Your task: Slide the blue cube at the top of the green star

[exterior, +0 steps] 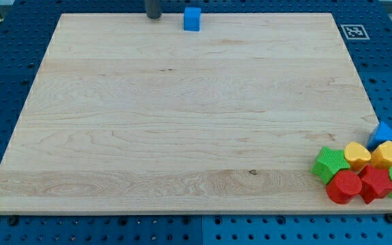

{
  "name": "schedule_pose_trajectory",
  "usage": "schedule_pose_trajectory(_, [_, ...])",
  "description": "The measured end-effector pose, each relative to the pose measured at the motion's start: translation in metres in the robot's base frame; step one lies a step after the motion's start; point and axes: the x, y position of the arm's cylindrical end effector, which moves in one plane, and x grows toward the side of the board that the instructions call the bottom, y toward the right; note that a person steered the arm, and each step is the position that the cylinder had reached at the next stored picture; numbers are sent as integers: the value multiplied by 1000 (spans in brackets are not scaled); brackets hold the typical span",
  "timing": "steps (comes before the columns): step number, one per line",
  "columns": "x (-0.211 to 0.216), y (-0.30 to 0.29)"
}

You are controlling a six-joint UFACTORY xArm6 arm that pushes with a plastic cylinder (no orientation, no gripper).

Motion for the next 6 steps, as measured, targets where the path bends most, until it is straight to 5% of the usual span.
schedule_pose_trajectory(6, [46, 132])
